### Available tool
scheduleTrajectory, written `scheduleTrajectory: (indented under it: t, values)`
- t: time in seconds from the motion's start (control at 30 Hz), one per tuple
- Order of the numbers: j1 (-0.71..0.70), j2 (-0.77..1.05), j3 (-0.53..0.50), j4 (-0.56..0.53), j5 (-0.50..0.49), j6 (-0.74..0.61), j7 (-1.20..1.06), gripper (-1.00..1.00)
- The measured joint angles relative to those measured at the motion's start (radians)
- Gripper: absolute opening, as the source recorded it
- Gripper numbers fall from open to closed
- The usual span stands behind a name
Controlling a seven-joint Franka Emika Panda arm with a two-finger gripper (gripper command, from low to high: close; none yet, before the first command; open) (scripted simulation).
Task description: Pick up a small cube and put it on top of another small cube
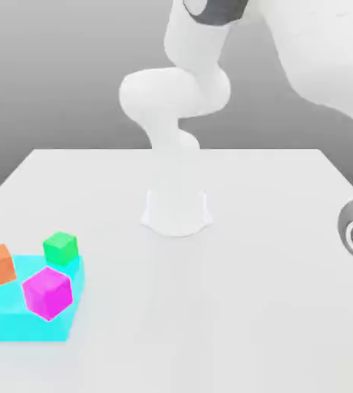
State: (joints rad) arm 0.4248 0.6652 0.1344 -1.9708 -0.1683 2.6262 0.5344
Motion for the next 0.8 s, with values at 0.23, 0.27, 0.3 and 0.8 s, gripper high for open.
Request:
scheduleTrajectory:
  t: [0.23,0.27,0.3,0.8]
  values:
    - [-0.003,-0.027,0.005,-0.007,0.008,-0.021,-0.006,-1.0]
    - [-0.007,-0.057,0.01,-0.015,0.014,-0.044,-0.01,-1.0]
    - [-0.009,-0.091,0.014,-0.023,0.024,-0.068,-0.017,-1.0]
    - [-0.379,-0.628,-0.282,-0.437,-0.019,-0.167,-0.133,-1.0]
